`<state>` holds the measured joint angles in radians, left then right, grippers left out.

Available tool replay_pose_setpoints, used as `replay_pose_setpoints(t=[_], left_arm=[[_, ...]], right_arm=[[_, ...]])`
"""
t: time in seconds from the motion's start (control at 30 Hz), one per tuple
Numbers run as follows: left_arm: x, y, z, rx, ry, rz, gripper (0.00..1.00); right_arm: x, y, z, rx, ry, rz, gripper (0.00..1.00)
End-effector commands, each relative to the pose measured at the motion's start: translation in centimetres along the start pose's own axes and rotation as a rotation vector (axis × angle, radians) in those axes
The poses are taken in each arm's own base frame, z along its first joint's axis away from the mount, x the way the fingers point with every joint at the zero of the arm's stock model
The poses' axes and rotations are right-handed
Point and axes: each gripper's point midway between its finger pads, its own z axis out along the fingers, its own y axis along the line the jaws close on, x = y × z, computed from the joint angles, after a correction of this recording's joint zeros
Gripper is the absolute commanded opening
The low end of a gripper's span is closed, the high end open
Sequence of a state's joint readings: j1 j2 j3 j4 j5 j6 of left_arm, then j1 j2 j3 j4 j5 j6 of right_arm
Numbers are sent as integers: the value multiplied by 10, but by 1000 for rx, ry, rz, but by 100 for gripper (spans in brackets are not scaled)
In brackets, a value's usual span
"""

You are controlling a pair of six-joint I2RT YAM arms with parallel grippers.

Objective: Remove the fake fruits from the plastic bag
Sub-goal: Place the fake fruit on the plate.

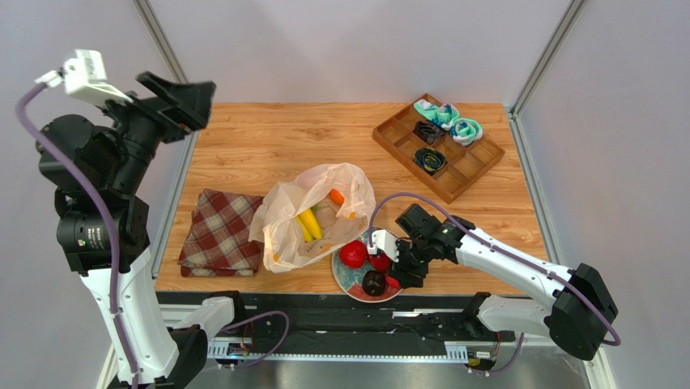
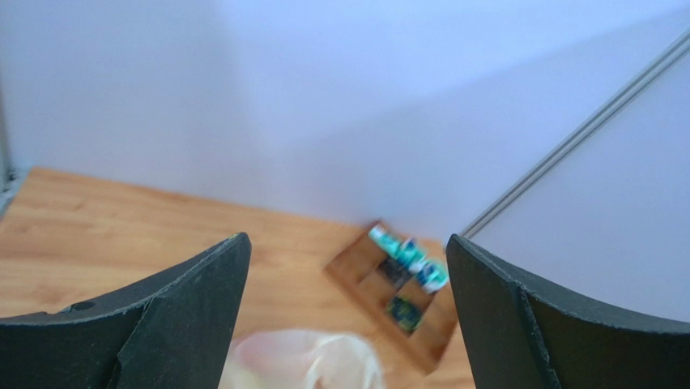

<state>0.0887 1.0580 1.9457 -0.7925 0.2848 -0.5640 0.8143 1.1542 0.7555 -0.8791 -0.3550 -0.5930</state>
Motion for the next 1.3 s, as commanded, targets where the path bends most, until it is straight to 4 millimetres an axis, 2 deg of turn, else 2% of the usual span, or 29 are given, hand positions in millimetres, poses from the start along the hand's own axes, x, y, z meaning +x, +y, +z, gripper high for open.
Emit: replay_pose_setpoints(t=[0.0, 0.03, 0.07, 0.1, 0.13, 0.2, 0.23, 0.43, 0.77, 0.83, 0.87, 0.9, 0.97, 1.0, 1.03, 1.07, 1.13, 1.17, 1.23, 1.27], left_arm=[[-94, -20, 12, 67, -306, -231, 99], [-99, -26, 12, 99, -294, -258, 99], [-104, -22, 16, 87, -302, -301, 99], [-105, -14, 30, 72, -286, -323, 99], [-115, -30, 26, 137, -297, -307, 99], [-125, -44, 28, 220, -311, -316, 99], [-123, -48, 28, 244, -296, -321, 99], [-103, -33, 42, 221, -232, -400, 99], [-118, -46, 42, 295, -269, -370, 99], [-117, -40, 45, 269, -273, -355, 99], [-110, -33, 46, 234, -254, -373, 99], [-93, -21, 56, 210, -204, -405, 99], [-73, -11, 60, 195, -162, -403, 99], [-47, 13, 72, 140, -110, -397, 99], [-32, 22, 75, 119, -82, -391, 99], [-9, 37, 78, 99, -40, -379, 99], [23, 46, 76, 102, 42, -294, 99], [50, 58, 73, 77, 108, -301, 99], [82, 61, 64, 112, 215, -241, 99], [109, 69, 54, 76, 305, -276, 99]], right_arm=[[-21, -12, -1, 51, -76, 36, 32], [-24, -17, -1, 79, -88, 59, 47], [-23, -20, -2, 100, -88, 66, 51], [-24, -20, -2, 102, -95, 77, 54], [-25, -18, -2, 99, -101, 101, 60], [-22, -13, 2, 79, -105, 122, 63], [-23, -12, 3, 75, -116, 110, 67], [-15, -13, 7, 83, -91, 105, 68], [-13, -14, 3, 93, -85, 105, 69], [-14, -13, 3, 90, -90, 100, 78], [-16, -13, 1, 90, -98, 95, 88], [-15, -11, 0, 84, -94, 95, 100], [-21, -11, -7, 83, -105, 80, 100], [-20, -8, -12, 83, -98, 72, 100], [-23, -11, -19, 100, -104, 48, 100], [-32, -14, -30, 123, -123, 33, 100], [-37, -13, -52, 142, -137, -10, 100], [-49, -14, -69, 168, -173, -38, 100], [-49, -12, -87, 195, -171, -62, 100], [-50, -14, -94, 214, -172, -71, 100]])
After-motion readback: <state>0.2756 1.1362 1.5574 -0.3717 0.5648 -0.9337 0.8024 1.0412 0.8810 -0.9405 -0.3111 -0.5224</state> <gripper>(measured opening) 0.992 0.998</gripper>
